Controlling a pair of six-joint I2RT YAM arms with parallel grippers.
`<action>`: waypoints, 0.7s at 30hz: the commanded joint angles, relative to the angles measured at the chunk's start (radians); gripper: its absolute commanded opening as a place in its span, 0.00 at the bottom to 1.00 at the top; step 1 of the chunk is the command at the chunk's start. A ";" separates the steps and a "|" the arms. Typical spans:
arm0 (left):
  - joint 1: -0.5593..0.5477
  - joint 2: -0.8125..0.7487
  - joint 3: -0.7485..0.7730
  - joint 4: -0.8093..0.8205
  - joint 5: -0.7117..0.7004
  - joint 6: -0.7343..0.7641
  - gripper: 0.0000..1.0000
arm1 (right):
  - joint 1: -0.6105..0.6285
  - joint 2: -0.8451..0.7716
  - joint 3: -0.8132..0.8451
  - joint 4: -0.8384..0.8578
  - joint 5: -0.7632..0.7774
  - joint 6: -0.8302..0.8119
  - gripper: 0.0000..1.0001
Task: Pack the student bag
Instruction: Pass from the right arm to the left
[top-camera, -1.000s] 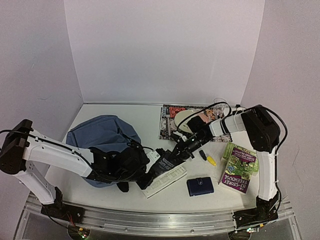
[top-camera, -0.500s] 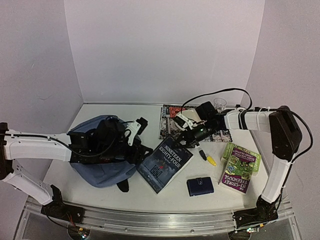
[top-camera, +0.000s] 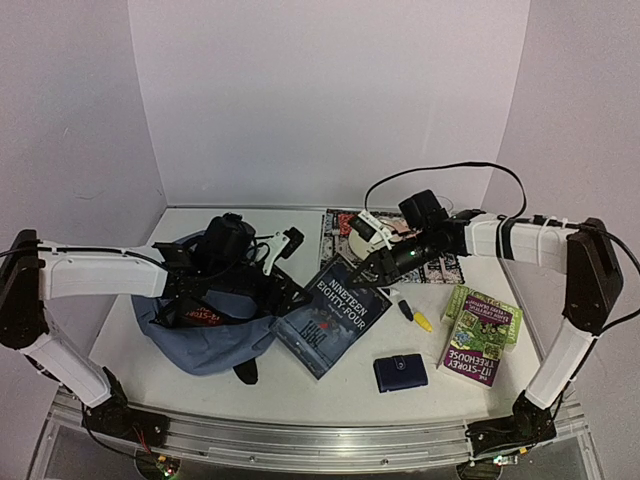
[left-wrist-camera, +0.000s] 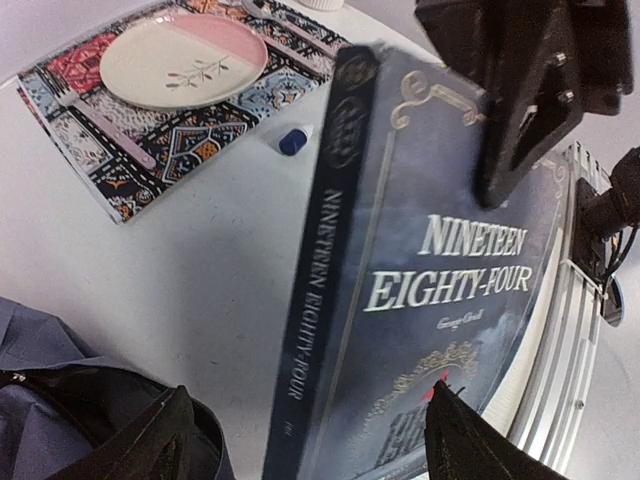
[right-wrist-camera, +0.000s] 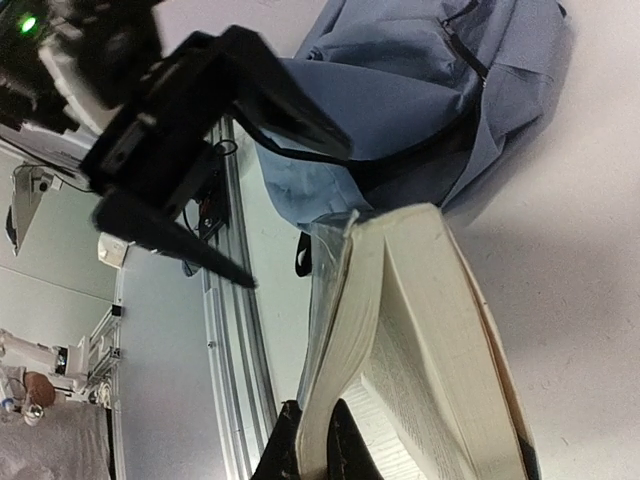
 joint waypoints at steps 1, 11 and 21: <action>0.059 0.036 0.077 0.006 0.199 0.068 0.81 | 0.024 -0.091 0.001 0.020 -0.064 -0.105 0.00; 0.097 0.132 0.135 -0.071 0.599 0.177 0.73 | 0.042 -0.129 0.018 0.020 -0.040 -0.195 0.00; 0.097 0.133 0.179 -0.115 0.653 0.190 0.09 | 0.042 -0.147 0.047 0.020 -0.007 -0.250 0.00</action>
